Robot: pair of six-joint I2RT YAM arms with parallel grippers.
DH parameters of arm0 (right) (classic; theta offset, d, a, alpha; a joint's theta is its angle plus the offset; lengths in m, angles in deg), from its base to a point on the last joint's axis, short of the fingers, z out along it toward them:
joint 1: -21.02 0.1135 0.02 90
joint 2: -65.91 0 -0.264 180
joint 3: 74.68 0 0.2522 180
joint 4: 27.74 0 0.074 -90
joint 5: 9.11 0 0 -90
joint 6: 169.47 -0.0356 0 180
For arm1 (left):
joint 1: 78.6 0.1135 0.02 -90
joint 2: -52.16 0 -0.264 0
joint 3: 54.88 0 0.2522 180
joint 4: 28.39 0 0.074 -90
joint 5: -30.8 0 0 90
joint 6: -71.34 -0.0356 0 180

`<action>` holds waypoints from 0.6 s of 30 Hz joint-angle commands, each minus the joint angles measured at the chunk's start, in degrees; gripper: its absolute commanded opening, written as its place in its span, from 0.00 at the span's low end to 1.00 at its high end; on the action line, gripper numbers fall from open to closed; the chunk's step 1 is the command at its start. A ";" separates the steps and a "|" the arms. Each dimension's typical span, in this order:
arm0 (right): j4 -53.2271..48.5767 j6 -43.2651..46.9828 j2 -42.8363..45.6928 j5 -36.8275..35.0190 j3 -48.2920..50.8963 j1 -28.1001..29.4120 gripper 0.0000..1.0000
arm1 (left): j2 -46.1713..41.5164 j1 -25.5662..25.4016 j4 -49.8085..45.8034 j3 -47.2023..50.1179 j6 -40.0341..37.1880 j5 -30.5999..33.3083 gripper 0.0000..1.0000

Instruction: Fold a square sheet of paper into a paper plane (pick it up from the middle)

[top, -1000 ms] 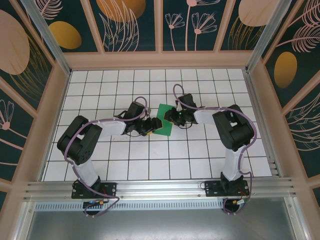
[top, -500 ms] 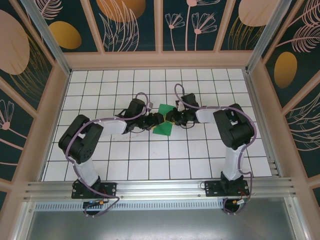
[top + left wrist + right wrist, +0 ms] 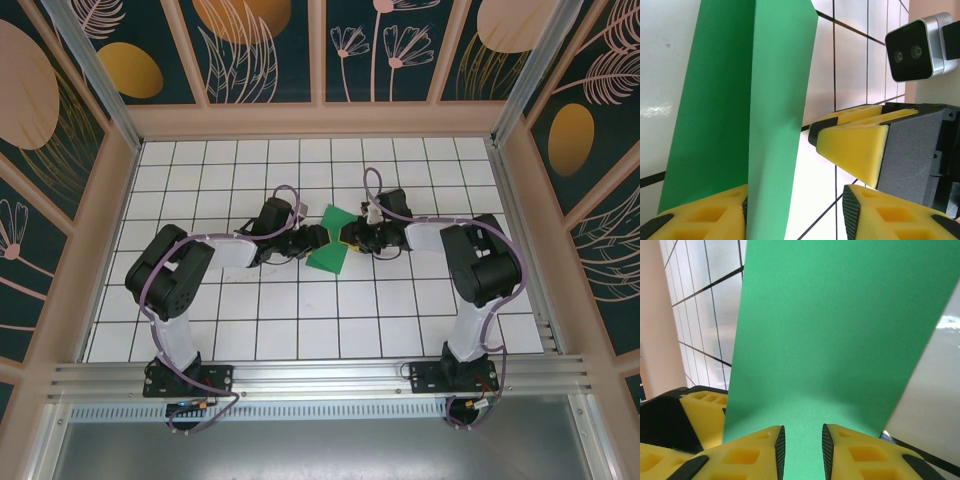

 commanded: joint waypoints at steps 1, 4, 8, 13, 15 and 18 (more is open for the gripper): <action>0.52 1.70 0.90 0.62 0.79 -0.11 0.29 | 0.66 -0.40 2.51 -1.03 0.72 -0.74 0.50; 0.23 1.71 0.10 0.36 0.24 0.10 0.28 | 0.31 -0.34 2.13 -0.86 0.56 -0.87 0.50; -1.68 2.32 -2.13 -0.77 -1.74 0.67 0.25 | 0.08 -0.40 0.83 -0.10 0.36 -0.96 0.50; -3.47 2.51 -4.35 -2.30 -3.07 0.90 0.24 | -1.50 -0.40 0.04 2.56 -0.05 -2.93 0.52; -4.56 2.59 -4.88 -3.26 -3.39 0.90 0.24 | -2.27 -0.38 1.36 3.68 -0.23 -5.75 0.51; -5.65 2.66 -5.48 -4.26 -3.69 0.96 0.24 | -3.33 -0.38 4.09 4.77 0.47 -8.05 0.46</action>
